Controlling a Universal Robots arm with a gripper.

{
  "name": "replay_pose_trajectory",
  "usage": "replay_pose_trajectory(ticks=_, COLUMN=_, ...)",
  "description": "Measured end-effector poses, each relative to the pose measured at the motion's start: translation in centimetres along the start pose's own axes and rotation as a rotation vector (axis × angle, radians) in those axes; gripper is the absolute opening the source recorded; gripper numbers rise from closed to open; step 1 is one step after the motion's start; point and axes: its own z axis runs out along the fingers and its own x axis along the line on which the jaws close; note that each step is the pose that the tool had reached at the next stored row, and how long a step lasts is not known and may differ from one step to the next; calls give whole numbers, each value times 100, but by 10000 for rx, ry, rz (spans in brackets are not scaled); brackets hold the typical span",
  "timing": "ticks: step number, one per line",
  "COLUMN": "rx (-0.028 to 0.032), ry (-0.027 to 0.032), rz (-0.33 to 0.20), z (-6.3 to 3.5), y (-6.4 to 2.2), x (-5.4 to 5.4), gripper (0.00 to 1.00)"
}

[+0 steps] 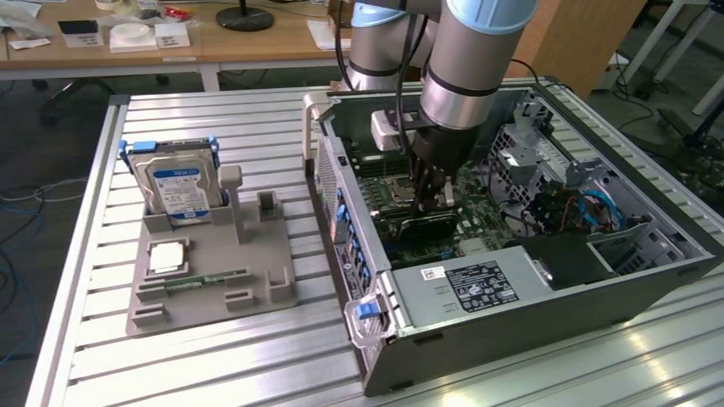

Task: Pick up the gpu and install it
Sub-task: 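Press down on the gpu until it lock into place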

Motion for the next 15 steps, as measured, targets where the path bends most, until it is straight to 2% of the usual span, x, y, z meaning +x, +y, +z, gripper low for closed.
replay_pose_trajectory(ticks=15, rx=1, ry=-3, rz=0, z=11, y=1, x=0, gripper=11)
